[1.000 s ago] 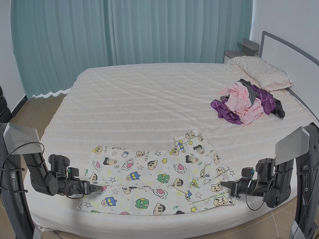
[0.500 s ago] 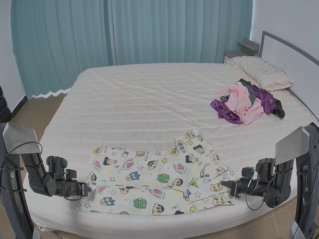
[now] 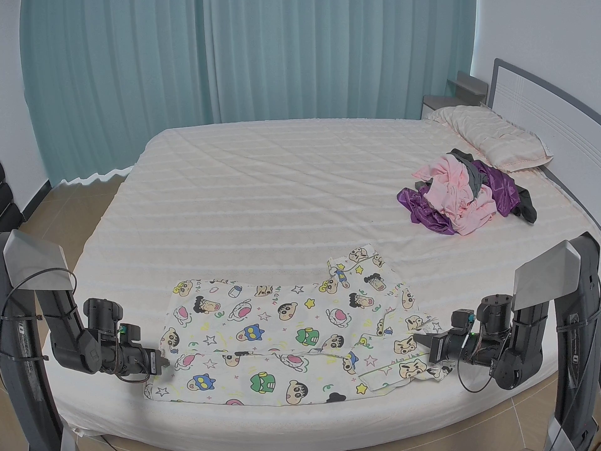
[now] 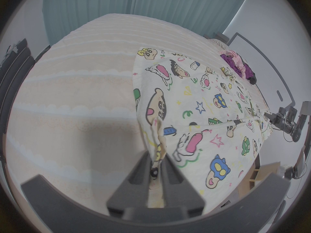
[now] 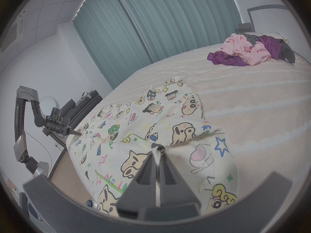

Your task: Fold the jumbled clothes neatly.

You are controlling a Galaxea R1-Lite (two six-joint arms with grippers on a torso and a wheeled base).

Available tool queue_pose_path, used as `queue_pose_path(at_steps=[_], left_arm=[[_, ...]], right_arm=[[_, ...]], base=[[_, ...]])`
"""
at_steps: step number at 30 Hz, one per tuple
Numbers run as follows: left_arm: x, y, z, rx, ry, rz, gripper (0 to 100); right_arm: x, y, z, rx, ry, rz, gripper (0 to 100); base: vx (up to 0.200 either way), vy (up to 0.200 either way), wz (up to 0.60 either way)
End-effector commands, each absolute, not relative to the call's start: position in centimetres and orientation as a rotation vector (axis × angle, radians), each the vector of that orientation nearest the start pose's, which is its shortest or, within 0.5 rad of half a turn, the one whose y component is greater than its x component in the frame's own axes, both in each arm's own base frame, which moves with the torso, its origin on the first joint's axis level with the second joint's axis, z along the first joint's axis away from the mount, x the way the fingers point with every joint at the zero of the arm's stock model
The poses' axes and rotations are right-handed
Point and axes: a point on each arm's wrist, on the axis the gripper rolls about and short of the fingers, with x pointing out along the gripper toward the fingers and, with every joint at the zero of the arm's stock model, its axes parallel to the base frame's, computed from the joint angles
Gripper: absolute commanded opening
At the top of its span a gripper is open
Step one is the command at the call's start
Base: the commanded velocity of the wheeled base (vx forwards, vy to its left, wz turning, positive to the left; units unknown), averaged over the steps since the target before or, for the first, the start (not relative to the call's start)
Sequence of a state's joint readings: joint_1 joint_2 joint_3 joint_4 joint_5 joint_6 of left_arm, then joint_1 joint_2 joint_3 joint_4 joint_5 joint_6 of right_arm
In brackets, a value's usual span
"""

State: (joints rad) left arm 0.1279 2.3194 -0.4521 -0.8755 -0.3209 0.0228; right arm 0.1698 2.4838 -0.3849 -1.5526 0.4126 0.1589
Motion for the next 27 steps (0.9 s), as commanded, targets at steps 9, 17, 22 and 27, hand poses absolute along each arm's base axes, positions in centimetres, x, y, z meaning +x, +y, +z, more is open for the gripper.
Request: queue_pose_path(at_steps=[9, 17, 22, 27], left_arm=[[28.4, 4.5, -5.0, -0.278, 0.936, -0.087, 100], [26.9, 6.5, -1.8, -0.576, 0.853, -0.058, 100], [26.4, 6.6, -0.3, -0.724, 0.819, -0.039, 100], [25.9, 6.9, 0.5, -0.789, 0.787, -0.026, 100]], right_arm=[[30.0, 5.7, -5.9, 0.210, 0.571, 0.478, 100], [31.0, 5.7, -4.6, 0.241, 0.498, 0.242, 100], [30.9, 6.6, -3.0, 0.331, 0.462, 0.207, 100], [31.0, 7.1, -2.6, 0.354, 0.444, 0.194, 100]], base=[[0.000, 0.000, 0.00], [0.000, 0.000, 0.00], [0.000, 0.000, 0.00], [0.120, 0.000, 0.00]])
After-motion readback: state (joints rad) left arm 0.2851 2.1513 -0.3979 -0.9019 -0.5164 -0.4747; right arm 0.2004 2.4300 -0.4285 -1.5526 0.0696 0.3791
